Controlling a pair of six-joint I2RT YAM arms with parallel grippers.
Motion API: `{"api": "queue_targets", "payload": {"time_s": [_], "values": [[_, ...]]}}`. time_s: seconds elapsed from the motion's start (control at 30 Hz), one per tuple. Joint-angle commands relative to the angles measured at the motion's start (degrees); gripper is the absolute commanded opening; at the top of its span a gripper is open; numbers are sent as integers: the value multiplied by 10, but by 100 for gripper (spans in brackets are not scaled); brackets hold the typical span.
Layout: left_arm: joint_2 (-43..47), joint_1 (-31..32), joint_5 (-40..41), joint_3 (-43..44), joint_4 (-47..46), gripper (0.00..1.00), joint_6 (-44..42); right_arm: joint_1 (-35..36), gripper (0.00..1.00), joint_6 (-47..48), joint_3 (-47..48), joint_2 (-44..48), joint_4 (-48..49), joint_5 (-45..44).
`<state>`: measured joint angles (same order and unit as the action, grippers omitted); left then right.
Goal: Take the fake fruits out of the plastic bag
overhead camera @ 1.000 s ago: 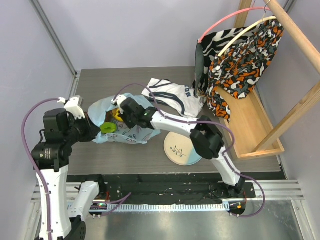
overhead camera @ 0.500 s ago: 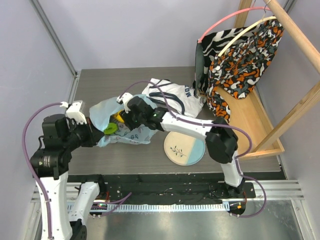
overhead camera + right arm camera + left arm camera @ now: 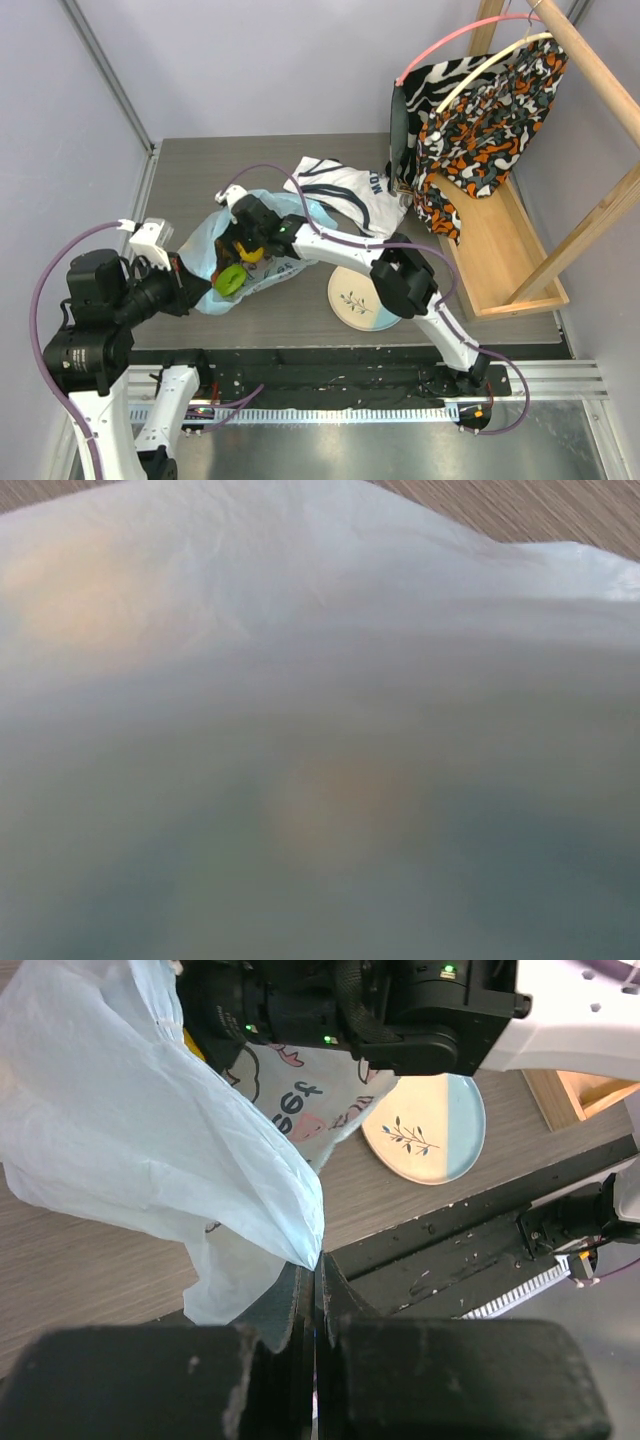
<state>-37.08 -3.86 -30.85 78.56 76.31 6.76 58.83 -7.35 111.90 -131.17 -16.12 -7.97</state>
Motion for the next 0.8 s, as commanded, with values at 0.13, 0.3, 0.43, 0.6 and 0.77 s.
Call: {"api": "queue_targets", "payload": {"time_s": [0.13,0.3,0.43,0.6,0.77], "values": [[-13,-4,-10,-5,34,0,-8,8,95,-13,49,-82,12,-22],[-17,-4,-3,-9,21,0,-5,12,93,-24,45,-83,4,-55],[-16,-4,3,-23,4,0,-2,11,65,-3,31,-62,0,-50],[-11,-3,8,-48,-34,0,7,0,32,39,-7,23,-9,-3],[-5,-3,15,-92,-89,0,19,-30,28,55,-48,176,-36,102]]}}
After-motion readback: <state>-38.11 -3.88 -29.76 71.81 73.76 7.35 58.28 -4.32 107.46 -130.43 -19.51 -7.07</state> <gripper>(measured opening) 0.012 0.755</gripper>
